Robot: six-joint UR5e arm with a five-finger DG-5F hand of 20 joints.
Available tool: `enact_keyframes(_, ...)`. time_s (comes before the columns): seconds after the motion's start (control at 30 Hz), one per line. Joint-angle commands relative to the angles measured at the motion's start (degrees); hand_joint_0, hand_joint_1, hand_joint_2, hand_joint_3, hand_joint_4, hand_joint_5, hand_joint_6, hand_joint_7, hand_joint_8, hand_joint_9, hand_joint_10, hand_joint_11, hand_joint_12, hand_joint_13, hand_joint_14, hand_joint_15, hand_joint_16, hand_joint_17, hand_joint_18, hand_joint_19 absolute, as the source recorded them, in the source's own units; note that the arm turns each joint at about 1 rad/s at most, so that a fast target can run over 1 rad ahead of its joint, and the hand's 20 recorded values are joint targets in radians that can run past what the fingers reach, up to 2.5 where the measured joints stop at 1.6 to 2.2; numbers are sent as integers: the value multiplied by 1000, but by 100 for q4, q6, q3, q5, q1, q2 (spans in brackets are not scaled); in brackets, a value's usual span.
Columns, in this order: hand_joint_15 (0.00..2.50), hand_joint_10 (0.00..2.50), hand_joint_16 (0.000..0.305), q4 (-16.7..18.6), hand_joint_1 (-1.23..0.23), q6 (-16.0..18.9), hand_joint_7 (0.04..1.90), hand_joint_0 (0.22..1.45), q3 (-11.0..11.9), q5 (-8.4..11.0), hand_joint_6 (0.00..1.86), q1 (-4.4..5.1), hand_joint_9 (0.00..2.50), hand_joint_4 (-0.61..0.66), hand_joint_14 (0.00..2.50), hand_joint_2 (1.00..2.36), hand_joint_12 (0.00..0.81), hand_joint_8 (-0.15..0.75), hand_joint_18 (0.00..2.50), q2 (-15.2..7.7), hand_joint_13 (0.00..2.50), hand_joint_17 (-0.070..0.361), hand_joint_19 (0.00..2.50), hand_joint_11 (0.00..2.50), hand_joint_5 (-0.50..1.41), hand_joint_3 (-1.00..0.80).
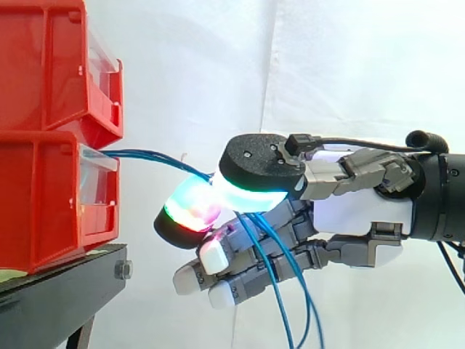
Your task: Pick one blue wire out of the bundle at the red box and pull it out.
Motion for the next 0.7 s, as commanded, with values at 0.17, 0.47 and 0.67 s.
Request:
enact_keyframes(0.17,271,16,64,0,-697,0,1002,531,4,0,882,0,807,214,10,1000,450,345,605,0,593,144,319,586,-179,-500)
enact_keyframes(0.47,281,18,61,18,-731,-9,1110,584,4,0,896,0,832,161,10,1016,444,347,590,0,601,138,342,596,-169,-235)
enact_keyframes(0.67,274,17,61,18,-828,0,1100,615,-5,0,925,0,794,87,10,1020,443,338,612,0,611,137,311,603,-191,-168)
